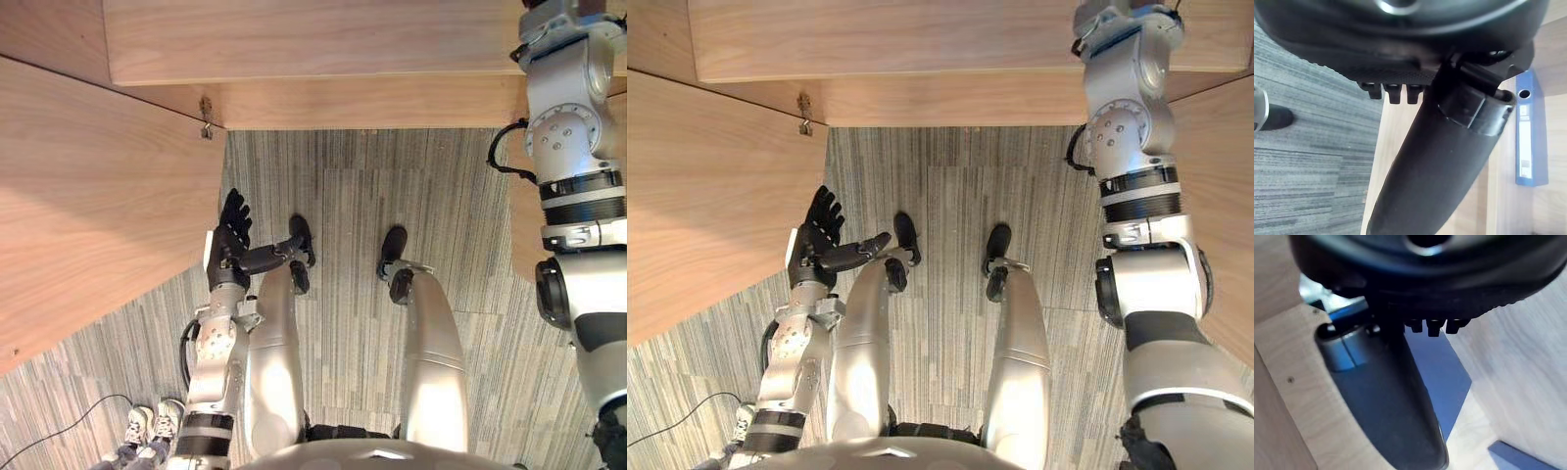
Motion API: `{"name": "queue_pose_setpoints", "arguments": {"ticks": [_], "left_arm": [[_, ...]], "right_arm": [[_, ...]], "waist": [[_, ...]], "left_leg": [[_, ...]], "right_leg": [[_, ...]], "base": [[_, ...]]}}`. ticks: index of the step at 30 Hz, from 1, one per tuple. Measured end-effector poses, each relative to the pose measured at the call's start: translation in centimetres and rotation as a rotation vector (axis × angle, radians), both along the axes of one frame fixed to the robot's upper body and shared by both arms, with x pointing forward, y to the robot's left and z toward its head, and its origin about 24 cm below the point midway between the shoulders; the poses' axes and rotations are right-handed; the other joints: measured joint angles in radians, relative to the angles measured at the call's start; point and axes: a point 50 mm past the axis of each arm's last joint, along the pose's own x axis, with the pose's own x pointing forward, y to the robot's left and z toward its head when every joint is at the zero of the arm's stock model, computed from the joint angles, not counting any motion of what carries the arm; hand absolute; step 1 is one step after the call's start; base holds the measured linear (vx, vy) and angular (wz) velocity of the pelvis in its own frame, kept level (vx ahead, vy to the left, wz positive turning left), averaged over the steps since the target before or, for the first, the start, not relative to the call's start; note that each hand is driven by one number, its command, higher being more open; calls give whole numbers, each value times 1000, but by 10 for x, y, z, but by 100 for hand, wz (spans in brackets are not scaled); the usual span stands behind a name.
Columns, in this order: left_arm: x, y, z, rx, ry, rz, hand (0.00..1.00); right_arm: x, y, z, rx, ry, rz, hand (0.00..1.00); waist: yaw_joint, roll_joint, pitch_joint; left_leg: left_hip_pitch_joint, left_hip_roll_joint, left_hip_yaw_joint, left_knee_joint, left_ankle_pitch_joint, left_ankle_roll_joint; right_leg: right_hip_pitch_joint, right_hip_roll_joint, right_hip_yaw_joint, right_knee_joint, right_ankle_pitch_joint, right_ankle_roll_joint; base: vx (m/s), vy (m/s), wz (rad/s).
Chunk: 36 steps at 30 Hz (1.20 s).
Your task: Walk over to the cabinet, pick up the folder, carry it to the office cabinet, place the folder inside the office cabinet, then close the office cabinet door
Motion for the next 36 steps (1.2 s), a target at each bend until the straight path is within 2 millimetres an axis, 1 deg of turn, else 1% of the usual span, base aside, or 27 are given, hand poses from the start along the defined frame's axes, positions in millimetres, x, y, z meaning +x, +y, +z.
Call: {"name": "queue_pose_setpoints", "arguments": {"ticks": [3,4,5,7,11,12,13,14,15,18,24,25,27,31,33,34,36], "left_arm": [[0,3,-1,21,5,-5,100],[0,3,-1,22,5,-6,100],[0,4,-3,27,15,-5,100],[0,6,-5,33,28,-5,100],[5,9,-5,56,31,-10,100],[8,11,-4,68,30,-13,100],[9,12,-4,73,30,-16,100],[10,13,-4,80,31,-19,100],[12,15,-3,87,31,-18,100],[22,16,5,95,7,-18,100],[30,22,17,115,-33,-10,100],[30,24,18,128,-35,-9,100],[31,27,19,143,-34,-2,100],[31,29,20,142,-36,1,100],[31,31,20,140,-39,-1,100],[31,31,20,140,-39,-1,100],[30,30,20,138,-39,-3,100]], "right_arm": [[0,1,-1,-106,11,-3,100],[0,2,-2,-111,11,-2,100],[1,3,-4,-175,18,-16,100],[3,3,-8,-243,34,-33,100],[1,-7,-16,-432,47,-123,100],[-2,-9,-22,-500,45,-148,100],[-3,-10,-24,-524,46,-153,100],[-5,-9,-28,-584,42,-170,100],[-7,-7,-31,-665,36,-189,100],[-12,-6,-40,-806,23,-225,100],[-21,3,-52,-970,-13,-237,100],[-23,4,-55,-1020,-18,-242,100],[-26,4,-62,-1071,-6,-220,100],[-27,3,-69,-1117,10,-208,100],[-28,3,-78,-1128,28,-178,100],[-28,3,-79,-1127,30,-171,100],[-31,5,-87,-1102,48,-112,100]], "waist": [[-9,-2,0],[-9,-2,0],[-12,-2,0],[-19,-3,0],[-22,-19,-1],[-24,-28,-1],[-25,-30,-2],[-27,-34,-2],[-32,-38,-2],[-37,-47,-1],[-37,-57,-1],[-37,-57,-1],[-35,-62,-3],[-35,-63,-4],[-32,-63,-4],[-32,-63,-4],[-29,-63,-4]], "left_leg": [[7,0,13,-11,0,3],[8,0,14,-12,0,3],[17,0,21,-17,1,4],[27,1,24,-21,1,4],[32,1,27,-27,-1,7],[32,1,28,-28,-1,7],[32,1,28,-28,-2,7],[32,1,29,-28,-2,8],[32,2,29,-28,-3,9],[32,3,29,-27,-4,11],[30,13,30,-16,-13,11],[29,13,31,-16,-14,11],[28,13,39,-16,-17,9],[20,13,42,-13,-19,11],[20,13,42,-12,-19,11],[20,13,42,-12,-19,11],[20,13,43,-10,-20,11]], "right_leg": [[4,0,4,-13,5,3],[4,0,5,-14,5,3],[10,0,7,-20,9,3],[24,1,5,-27,10,5],[31,2,4,-43,11,7],[31,2,4,-45,11,7],[31,2,4,-46,11,7],[31,2,4,-47,12,8],[31,2,5,-47,12,8],[31,3,6,-48,12,8],[29,12,8,-47,11,9],[28,12,9,-47,11,9],[24,12,13,-48,11,9],[16,11,14,-45,11,10],[15,10,13,-43,11,10],[15,10,14,-43,11,10],[15,9,14,-40,11,10]], "base": [[65,56,-3],[80,60,-5],[56,39,-4],[69,49,-1],[50,55,0],[40,47,-1],[44,44,-1],[49,41,-2],[49,40,-2],[44,39,-2],[33,36,-5],[30,26,-2],[47,42,-3],[43,39,-1],[46,38,0],[35,36,0],[13,19,0]]}}
